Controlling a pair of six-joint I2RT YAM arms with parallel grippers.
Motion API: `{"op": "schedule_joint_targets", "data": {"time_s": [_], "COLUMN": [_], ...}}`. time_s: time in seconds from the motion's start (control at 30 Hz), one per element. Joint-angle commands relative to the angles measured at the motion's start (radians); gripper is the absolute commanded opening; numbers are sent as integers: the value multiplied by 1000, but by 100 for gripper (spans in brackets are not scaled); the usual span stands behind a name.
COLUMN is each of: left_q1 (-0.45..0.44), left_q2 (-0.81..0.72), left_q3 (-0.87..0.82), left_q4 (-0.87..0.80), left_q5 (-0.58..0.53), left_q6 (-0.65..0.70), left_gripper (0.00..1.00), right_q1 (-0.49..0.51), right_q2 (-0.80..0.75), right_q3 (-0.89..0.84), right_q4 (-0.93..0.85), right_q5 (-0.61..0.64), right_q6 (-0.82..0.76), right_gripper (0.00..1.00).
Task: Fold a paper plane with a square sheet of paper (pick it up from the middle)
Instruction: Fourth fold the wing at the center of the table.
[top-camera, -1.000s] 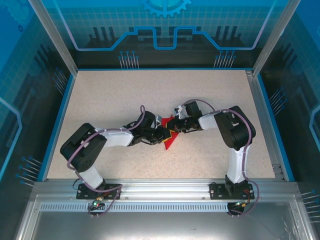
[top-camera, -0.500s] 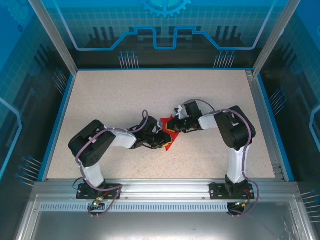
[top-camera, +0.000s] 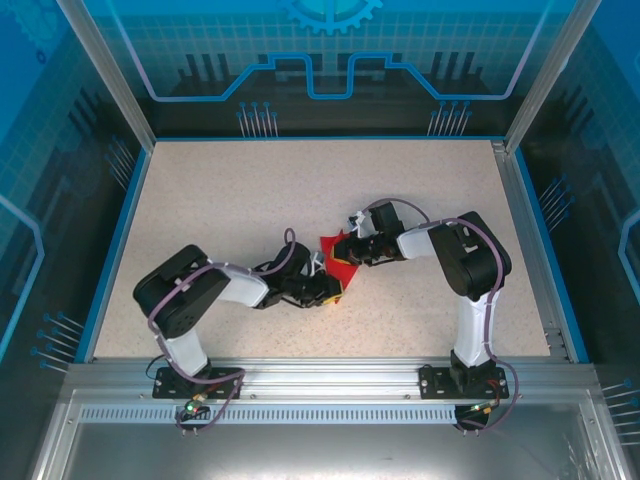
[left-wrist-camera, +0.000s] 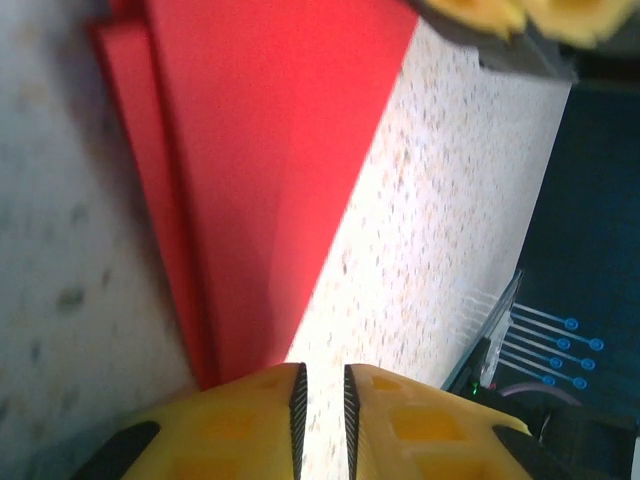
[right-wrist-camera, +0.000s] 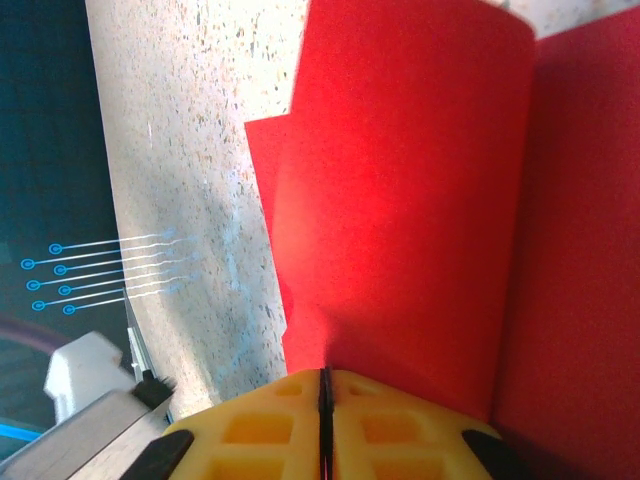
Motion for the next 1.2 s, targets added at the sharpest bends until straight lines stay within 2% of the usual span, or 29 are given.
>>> {"op": "schedule_joint_targets", "data": {"time_s": [0.0,0.07,0.17,0.53,0.8,0.93,1.17], "left_q1": [-10,2,32,62,54,28,6], "left_q2": [-126,-164,-157,55,102,139,132], "left_q3": [5,22,51,153,65,53,-7], "left_q4": [-136,-170,-144,-16,67,87,84], "left_q5": [-58,-106,-108,-58,-49,17,49], "left_q6": [80,98,104,74,16,7,11], "left_gripper": [20,21,21,21,20,21,20], "right_q1": [-1,-3,-2,-3,-3,-4,-5], "right_q2": [111,111,110,119,118,119,117], "right_q3": [-63,-66,-64,-45,-45,-47,-54], "right_q4": [-218,-212,-213,-237,-241,-239,-240], "right_q5": [187,185,184,187,191,194,202], "right_q6": [-26,-23,-22,-34,-34,-33,-33], "right_gripper": [10,10,10,10,10,10,10]}}
